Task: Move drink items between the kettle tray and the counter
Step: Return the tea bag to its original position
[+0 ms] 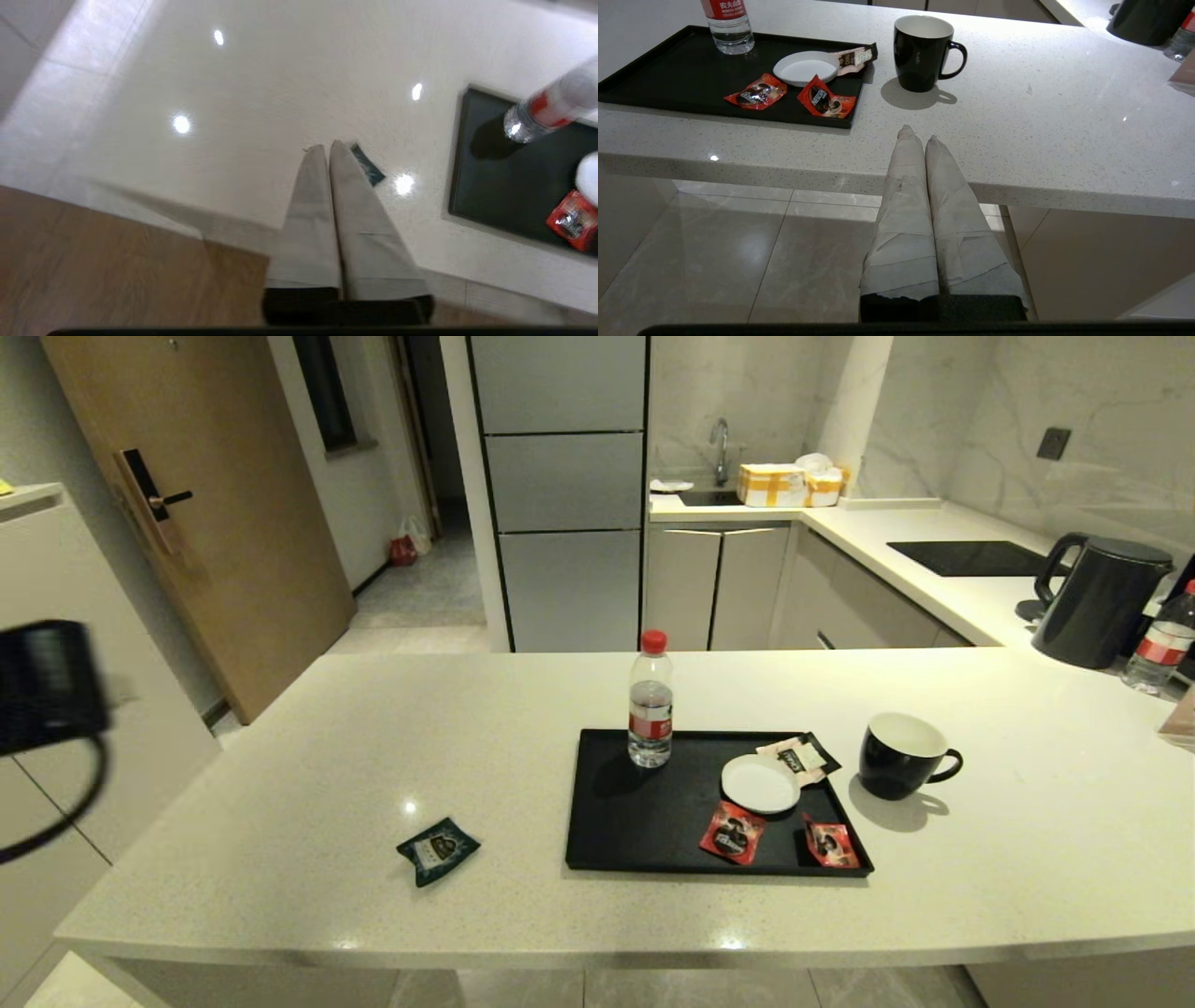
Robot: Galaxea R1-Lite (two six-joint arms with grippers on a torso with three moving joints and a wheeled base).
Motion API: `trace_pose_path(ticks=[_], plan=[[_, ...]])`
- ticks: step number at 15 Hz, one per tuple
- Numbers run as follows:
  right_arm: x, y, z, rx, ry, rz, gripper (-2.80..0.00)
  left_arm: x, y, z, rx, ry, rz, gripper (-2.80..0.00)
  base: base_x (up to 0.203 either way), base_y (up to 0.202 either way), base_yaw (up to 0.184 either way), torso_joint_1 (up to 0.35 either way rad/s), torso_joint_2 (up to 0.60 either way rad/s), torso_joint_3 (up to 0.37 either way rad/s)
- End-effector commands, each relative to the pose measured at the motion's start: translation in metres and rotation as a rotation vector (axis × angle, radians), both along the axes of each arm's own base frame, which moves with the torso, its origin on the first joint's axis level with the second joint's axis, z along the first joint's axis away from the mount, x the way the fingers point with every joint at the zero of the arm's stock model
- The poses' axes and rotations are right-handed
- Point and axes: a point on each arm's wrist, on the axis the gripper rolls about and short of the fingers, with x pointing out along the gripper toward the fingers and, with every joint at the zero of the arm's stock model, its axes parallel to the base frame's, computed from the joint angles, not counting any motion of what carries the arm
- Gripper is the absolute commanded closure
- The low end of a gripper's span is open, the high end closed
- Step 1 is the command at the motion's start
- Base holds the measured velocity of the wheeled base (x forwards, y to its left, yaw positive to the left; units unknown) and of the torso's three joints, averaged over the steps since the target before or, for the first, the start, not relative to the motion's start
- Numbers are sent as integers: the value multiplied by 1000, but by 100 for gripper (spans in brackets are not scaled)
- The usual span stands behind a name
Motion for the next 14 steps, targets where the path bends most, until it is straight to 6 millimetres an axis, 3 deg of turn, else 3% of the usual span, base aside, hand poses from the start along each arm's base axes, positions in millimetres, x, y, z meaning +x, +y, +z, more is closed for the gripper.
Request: trace_pose_path(ticks=[1, 4, 6, 7, 8, 10, 12, 14], plan=[[0, 0, -1, -1, 4, 1, 0, -108, 37, 15, -27, -133, 55, 0, 0, 0, 0, 0, 0, 0], [0, 0, -1, -1, 4, 1, 0, -220, 59, -10, 43, -184, 111, 0, 0, 0, 0, 0, 0, 0], [0, 0, -1, -1, 3, 1, 0, -278, 66, -46, 74, -213, 123, 0, 0, 0, 0, 0, 0, 0], [0, 0, -1, -1, 4, 1, 0, -299, 68, -65, 80, -194, 131, 0, 0, 0, 0, 0, 0, 0], [0, 0, -1, -1, 4, 1, 0, -311, 68, -79, 92, -144, 136, 0, 0, 0, 0, 0, 0, 0], [0, 0, -1, -1, 4, 1, 0, -317, 64, -81, 64, -135, 152, 0, 0, 0, 0, 0, 0, 0], [0, 0, -1, -1, 4, 1, 0, -322, 43, -88, 11, -146, 187, 0, 0, 0, 0, 0, 0, 0], [0, 0, -1, 0, 4, 1, 0, -325, 37, -126, 27, -115, 127, 0, 0, 0, 0, 0, 0, 0]])
